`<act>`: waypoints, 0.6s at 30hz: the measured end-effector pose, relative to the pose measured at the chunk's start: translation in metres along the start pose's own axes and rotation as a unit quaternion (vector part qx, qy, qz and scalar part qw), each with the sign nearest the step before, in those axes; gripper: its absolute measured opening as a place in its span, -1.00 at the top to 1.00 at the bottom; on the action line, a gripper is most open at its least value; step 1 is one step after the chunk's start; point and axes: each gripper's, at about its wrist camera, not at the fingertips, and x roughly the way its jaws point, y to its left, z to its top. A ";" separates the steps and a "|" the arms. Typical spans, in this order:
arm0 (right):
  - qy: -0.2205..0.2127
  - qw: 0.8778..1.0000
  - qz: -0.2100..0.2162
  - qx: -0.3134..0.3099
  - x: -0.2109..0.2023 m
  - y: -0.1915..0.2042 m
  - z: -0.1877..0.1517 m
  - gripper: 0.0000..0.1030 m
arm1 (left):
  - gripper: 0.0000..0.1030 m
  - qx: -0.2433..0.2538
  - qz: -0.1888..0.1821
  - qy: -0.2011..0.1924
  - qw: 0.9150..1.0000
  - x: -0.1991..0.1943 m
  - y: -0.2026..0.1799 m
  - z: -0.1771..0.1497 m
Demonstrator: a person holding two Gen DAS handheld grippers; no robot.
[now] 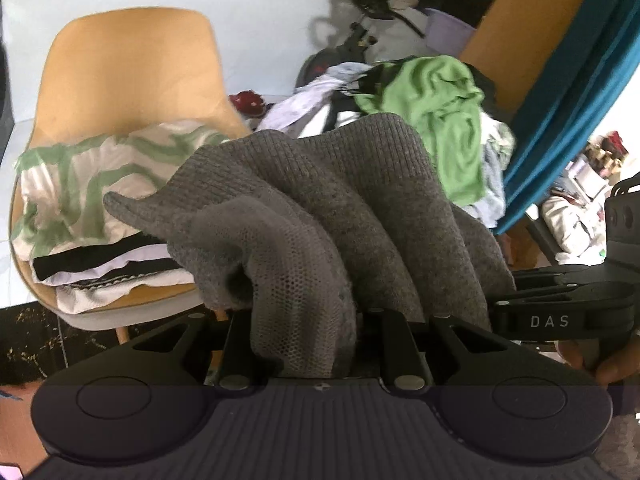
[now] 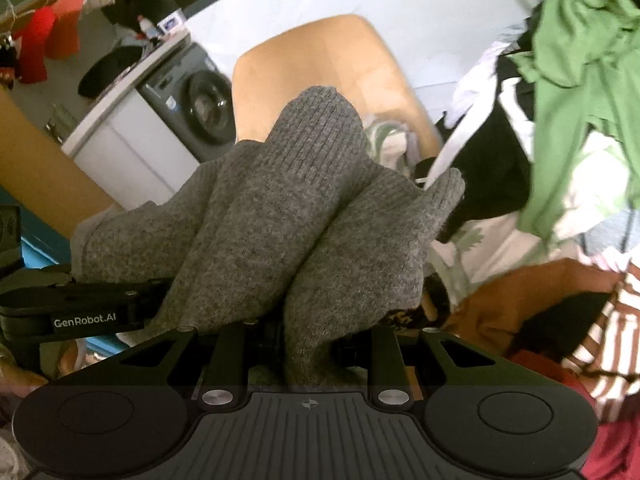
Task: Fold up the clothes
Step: 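Carry the held sweater with both grippers over to the wooden chair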
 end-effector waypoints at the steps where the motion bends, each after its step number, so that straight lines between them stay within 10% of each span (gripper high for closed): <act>1: 0.004 1.000 0.003 -0.001 0.010 0.003 0.005 0.58 | 0.60 -0.004 0.004 0.002 1.000 0.002 0.008 0.003; 18: 0.064 0.994 0.058 -0.061 0.240 -0.009 0.219 0.58 | 0.59 -0.075 0.100 0.007 0.992 0.120 0.175 0.152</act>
